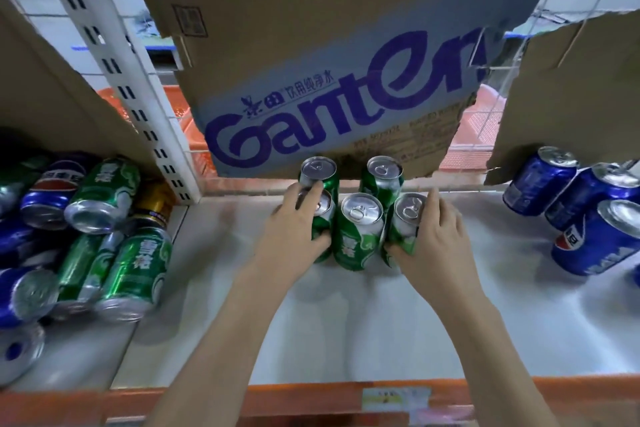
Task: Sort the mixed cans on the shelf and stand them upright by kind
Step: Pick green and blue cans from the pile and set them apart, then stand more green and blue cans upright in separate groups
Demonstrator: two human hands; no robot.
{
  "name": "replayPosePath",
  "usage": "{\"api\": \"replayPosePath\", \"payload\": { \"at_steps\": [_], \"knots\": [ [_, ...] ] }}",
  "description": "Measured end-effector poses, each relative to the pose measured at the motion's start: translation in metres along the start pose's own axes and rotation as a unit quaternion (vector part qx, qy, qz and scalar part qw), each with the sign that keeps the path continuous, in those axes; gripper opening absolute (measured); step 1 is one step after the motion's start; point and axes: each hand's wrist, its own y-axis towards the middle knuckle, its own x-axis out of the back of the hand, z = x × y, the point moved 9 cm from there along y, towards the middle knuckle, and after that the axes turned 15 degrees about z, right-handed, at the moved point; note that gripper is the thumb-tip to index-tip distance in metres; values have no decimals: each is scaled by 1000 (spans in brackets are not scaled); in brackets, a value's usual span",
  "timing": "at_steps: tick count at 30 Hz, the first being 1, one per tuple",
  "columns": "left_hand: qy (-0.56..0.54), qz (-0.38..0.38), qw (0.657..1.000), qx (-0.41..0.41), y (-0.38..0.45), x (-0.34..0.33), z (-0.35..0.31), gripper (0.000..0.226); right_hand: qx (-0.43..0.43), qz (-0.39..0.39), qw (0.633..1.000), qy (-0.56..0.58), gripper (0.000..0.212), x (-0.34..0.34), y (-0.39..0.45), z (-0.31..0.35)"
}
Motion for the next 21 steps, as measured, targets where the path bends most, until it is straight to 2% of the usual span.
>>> {"api": "replayPosePath", "payload": {
  "at_steps": [3, 6, 8, 10, 11, 14, 16, 19, 21],
  "knots": [
    [65, 1, 998, 24, -11, -1, -1, 84, -8, -27, 999, -37, 93, -3, -13, 10],
    [56, -13, 998, 22, -43, 1, 10, 86, -23, -57, 996, -60, 84, -5, -35, 25],
    [40, -68, 997, -6, -78, 6, 26, 80, -26, -68, 995, -65, 77, -9, -54, 43],
    [29, -120, 992, -29, -121, 9, 50, 59, -20, -80, 995, -50, 70, -17, -74, 71],
    [28, -125, 991, -25, -144, 7, 65, 48, -12, -83, 996, -41, 66, -23, -85, 90],
    [37, -108, 993, 10, -211, -7, 121, 37, 34, -73, 996, -35, 50, -53, -119, 163],
    [44, -103, 993, 37, -258, -9, 166, 26, 68, -41, 996, -26, 50, -80, -145, 222],
    [54, -95, 988, 112, -332, -1, 248, 31, 136, -11, 991, -20, 36, -116, -191, 313],
    [60, -93, 979, 173, -385, 11, 300, 26, 177, 33, 983, -23, 39, -143, -220, 367]
  ]
}}
